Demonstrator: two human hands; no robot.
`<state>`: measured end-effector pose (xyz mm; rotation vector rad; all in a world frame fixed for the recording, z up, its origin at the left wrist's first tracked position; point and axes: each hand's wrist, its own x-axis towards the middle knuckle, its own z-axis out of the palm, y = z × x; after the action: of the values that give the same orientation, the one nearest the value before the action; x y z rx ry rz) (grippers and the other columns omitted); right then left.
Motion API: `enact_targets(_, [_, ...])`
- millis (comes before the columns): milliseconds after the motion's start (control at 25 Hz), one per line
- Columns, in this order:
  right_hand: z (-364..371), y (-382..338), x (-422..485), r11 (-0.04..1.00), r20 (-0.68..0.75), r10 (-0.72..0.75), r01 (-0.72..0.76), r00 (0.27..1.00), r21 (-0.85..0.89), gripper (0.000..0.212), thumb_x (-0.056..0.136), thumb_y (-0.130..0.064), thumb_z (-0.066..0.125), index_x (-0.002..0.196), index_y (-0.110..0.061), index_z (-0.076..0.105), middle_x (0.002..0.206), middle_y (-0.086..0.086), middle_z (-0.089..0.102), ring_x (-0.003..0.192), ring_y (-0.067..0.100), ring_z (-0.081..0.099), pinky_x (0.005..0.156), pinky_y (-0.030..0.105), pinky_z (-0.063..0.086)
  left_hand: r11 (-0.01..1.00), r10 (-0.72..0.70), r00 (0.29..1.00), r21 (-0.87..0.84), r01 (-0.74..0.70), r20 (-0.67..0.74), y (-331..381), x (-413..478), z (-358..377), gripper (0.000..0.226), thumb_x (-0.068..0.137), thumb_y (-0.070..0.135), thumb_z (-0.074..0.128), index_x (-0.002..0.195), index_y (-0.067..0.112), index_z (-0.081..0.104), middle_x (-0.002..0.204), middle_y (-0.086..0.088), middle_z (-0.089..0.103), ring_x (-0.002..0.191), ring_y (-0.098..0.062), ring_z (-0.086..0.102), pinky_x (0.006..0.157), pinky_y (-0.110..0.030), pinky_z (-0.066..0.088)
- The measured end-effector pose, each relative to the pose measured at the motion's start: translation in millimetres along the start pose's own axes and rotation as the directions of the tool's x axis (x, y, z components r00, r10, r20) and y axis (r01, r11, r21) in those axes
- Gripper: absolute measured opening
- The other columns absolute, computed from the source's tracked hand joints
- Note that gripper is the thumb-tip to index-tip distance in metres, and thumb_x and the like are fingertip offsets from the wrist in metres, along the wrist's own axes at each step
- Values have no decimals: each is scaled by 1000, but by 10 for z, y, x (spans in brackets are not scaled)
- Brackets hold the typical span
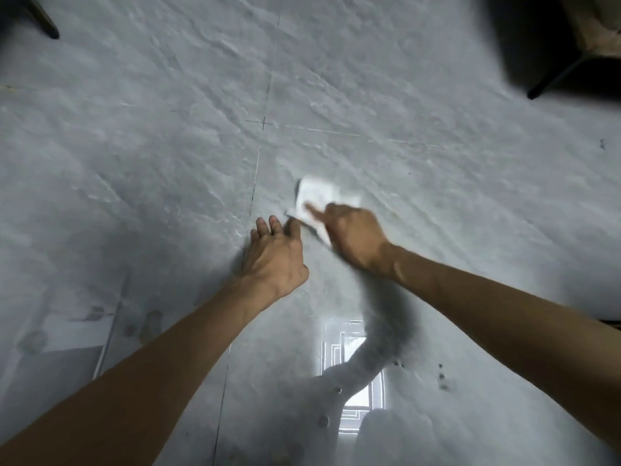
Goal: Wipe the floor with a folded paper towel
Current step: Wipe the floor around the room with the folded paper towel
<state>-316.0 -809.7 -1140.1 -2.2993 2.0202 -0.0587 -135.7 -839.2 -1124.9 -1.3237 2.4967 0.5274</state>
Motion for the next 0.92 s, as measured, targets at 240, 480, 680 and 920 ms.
enact_targets(240, [-61,918,-1565,804,-69,588,-592,806,-63,56,87,-17,51,141,-32,46,99,9,64,80,36,65,58,40,52,995,-92,992,-32,95,86,304,-97,25,73,84,21,46,147,8,13,154,-33,-1,142,-51,-4,117,-51,6])
enact_targets(480, [-24,246,-2372,797,-18,603,-603,797,32,57,83,-20,42,138,-31,46,87,2,63,67,30,63,49,33,47,988,149,980,10,-152,133,1172,-358,106,67,90,23,44,149,9,13,155,-31,0,143,-50,-4,119,-49,7])
enact_targets(680, [-353,908,-2959,794,116,607,-607,786,-38,57,90,-13,50,144,-29,43,107,11,64,94,33,62,75,38,46,971,235,958,-2,-238,161,1278,-394,144,68,91,17,40,151,9,7,157,-29,-5,145,-45,-7,121,-45,8])
enact_targets(920, [-118,-64,-2763,274,-53,961,-960,271,58,53,91,-13,47,143,-21,41,100,13,65,80,35,64,59,36,45,983,180,966,8,-185,186,1222,-391,112,66,91,15,40,150,7,12,156,-31,0,145,-46,-2,120,-44,10])
